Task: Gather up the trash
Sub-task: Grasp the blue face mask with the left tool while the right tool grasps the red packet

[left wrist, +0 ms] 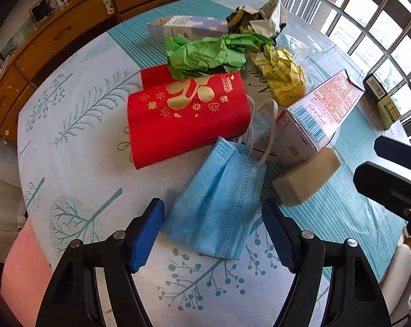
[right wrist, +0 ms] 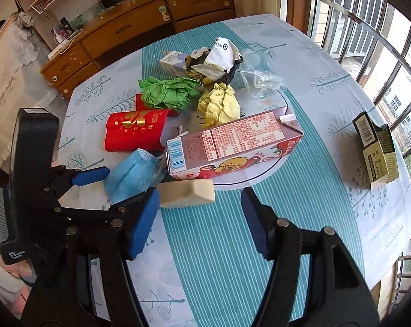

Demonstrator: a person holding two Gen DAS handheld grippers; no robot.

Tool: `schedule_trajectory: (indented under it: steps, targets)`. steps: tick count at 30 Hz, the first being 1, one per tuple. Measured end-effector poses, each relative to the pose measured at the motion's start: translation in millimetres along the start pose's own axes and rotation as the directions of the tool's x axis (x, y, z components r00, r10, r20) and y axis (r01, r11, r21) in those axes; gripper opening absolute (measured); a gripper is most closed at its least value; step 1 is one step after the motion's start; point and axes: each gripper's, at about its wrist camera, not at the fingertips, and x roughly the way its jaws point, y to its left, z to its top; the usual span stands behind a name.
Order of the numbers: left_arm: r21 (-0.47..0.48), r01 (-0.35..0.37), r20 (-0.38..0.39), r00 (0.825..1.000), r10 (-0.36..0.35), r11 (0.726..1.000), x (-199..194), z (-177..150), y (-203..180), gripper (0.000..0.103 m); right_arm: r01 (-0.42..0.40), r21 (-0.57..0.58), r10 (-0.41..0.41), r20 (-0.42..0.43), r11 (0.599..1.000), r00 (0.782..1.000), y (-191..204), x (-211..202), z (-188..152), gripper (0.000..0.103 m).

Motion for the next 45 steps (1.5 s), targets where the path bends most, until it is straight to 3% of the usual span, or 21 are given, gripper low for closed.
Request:
schedule_trajectory:
  steps: [5, 7, 9, 11, 14, 19, 29, 34, 41, 45]
  targets:
    - [0.057, -0.038, 0.003, 0.999, 0.038, 0.998, 11.0, -3.2, -7.6, 0.061, -0.006, -0.053, 0.007, 0.023, 0.999, 1.000, 9.6, -6.7, 5.1, 0.059]
    - [0.044, -0.039, 0.011, 0.999, 0.038, 0.998, 10.4, -4.2, -4.7, 0.048, -0.012, -0.085, 0.015, 0.034, 0.996, 0.999, 15.7, -8.6, 8.9, 0.059]
    - [0.024, -0.035, 0.012, 0.999, 0.034, 0.999, 8.7, -4.8, 0.0, 0.020, -0.016, -0.118, 0.021, 0.043, 0.993, 0.999, 22.1, -10.3, 13.4, 0.059]
    - [-0.007, -0.021, 0.002, 1.000, 0.021, 1.000, 9.2, -3.9, 6.6, 0.013, -0.021, -0.148, 0.028, 0.048, 0.989, 0.998, 27.8, -10.1, 17.4, 0.059]
    - [-0.049, 0.010, -0.007, 1.000, -0.011, 0.999, 6.4, -6.5, 16.6, 0.010, -0.035, -0.197, 0.046, 0.049, 0.980, 0.998, 36.7, -9.0, 23.7, 0.059]
    - [-0.096, 0.034, 0.051, 0.998, -0.029, 0.995, -19.9, -16.7, 33.7, 0.010, -0.047, -0.303, 0.068, 0.060, 0.952, 0.996, 56.1, -3.6, 35.1, 0.059]
    - [-0.298, 0.015, 0.130, 0.991, 0.025, 0.954, -62.4, -18.9, 93.7, 0.010, -0.059, -0.497, 0.082, 0.024, 0.866, 0.996, 100.9, 30.4, 57.8, 0.059]
    - [-0.399, 0.012, 0.145, 0.988, 0.050, 0.917, -69.3, -26.2, 121.9, 0.010, -0.013, -0.628, 0.031, 0.018, 0.778, 0.999, 125.1, 54.4, 54.6, 0.060]
    - [-0.450, 0.015, 0.126, 0.991, 0.046, 0.893, -59.0, -30.5, 138.2, 0.010, 0.081, -0.815, -0.058, 0.058, 0.574, 0.997, 153.1, 91.3, 35.9, 0.066]
    - [-0.466, 0.016, 0.114, 0.993, 0.042, 0.884, -52.0, -32.2, 142.1, 0.010, 0.097, -0.870, -0.094, 0.059, 0.483, 0.994, 160.4, 111.2, 34.3, 0.067]
